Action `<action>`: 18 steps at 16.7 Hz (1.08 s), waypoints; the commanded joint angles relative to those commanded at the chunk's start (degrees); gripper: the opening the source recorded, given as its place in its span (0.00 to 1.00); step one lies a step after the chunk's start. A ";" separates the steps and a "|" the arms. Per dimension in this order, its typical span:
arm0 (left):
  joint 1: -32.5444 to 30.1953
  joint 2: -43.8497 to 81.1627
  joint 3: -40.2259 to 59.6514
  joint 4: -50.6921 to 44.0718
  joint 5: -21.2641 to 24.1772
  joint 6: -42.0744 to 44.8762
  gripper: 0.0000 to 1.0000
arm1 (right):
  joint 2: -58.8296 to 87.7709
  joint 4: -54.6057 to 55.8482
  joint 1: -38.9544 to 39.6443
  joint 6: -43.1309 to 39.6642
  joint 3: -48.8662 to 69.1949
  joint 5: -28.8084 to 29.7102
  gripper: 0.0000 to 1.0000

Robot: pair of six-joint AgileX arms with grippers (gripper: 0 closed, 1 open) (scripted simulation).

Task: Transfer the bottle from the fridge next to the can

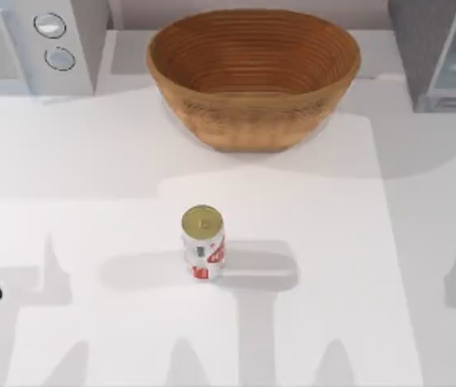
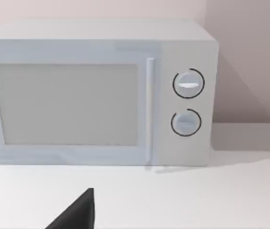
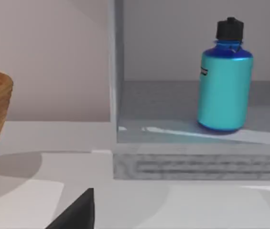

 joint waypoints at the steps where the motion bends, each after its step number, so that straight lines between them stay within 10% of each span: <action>1: 0.00 0.00 0.00 0.00 0.00 0.00 1.00 | 0.00 0.00 0.00 0.00 0.00 0.00 1.00; 9: 0.00 0.00 0.00 0.00 0.00 0.00 1.00 | 16.88 12.45 -2.64 0.01 10.15 -1.55 1.00; 18: 0.00 0.00 0.00 0.00 0.00 0.00 1.00 | 74.31 41.64 -8.15 0.35 33.48 -6.71 1.00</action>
